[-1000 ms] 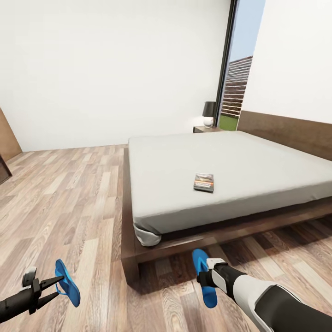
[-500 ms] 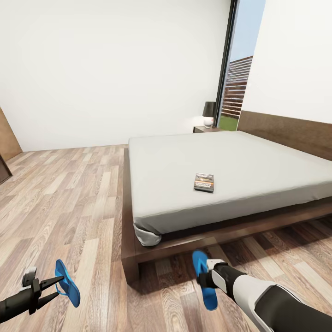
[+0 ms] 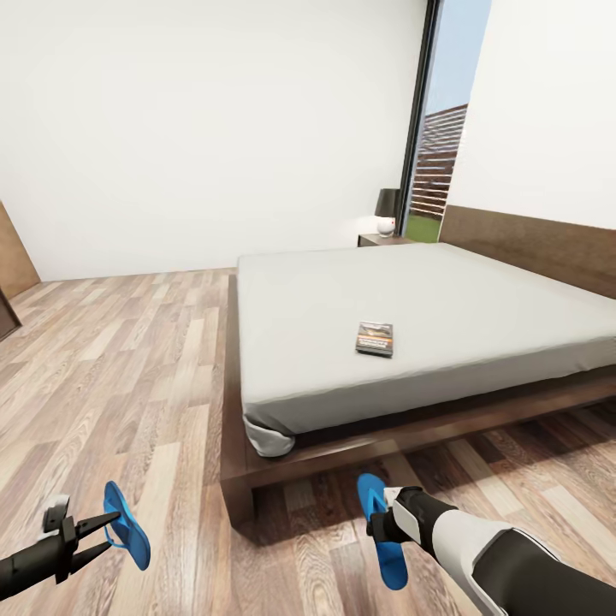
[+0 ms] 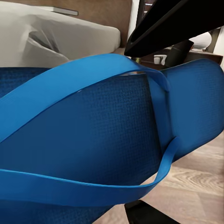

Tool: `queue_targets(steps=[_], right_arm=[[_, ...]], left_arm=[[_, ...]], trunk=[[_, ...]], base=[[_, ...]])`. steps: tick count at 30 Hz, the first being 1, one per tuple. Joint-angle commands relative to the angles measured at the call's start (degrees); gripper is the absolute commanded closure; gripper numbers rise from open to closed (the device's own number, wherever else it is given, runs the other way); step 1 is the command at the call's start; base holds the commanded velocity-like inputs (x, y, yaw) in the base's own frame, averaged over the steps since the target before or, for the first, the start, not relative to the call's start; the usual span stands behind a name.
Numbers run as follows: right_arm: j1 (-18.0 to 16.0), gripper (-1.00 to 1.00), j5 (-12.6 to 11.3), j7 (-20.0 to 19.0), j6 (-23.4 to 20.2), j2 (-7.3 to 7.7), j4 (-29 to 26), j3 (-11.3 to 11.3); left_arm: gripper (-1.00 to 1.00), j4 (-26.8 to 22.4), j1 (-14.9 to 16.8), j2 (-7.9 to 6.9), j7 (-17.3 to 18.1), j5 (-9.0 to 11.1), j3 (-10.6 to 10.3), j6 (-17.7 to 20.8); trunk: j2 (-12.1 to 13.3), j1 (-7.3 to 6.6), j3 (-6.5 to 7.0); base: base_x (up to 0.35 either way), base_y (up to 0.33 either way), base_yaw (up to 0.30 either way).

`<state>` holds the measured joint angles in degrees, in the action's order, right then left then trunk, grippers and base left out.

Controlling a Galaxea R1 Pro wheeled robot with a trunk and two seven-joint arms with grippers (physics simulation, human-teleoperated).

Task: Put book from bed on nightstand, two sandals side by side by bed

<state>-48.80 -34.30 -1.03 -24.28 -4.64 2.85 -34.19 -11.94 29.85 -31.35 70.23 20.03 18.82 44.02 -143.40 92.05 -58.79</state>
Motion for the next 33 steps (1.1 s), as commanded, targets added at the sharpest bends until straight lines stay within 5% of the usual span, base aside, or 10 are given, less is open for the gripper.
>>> queue_targets(steps=[1, 18, 33], right_arm=[[-0.07, 1.00, -0.51, -0.17, -0.07, -0.03, 0.13, -0.50], [-0.07, 1.00, -0.59, -0.11, 0.08, -0.10, 0.13, -0.61], [-0.07, 1.00, -0.62, -0.11, 1.15, -0.11, 0.13, -0.61]], left_arm=[[1.00, 0.02, 0.03, -0.03, 0.09, 0.28, -0.11, 0.45], [1.00, 0.06, 0.03, 0.06, 0.09, 0.28, -0.10, 0.45], [1.00, 0.07, 0.04, 0.06, 0.09, 0.28, -0.13, 0.45]], trunk=[[-0.02, -0.01, -0.05], [-0.02, -0.01, -0.05], [-0.02, -0.01, -0.05]], base=[[0.000, -0.081, 0.000], [0.053, -0.093, 0.006], [0.028, -0.009, 0.175]])
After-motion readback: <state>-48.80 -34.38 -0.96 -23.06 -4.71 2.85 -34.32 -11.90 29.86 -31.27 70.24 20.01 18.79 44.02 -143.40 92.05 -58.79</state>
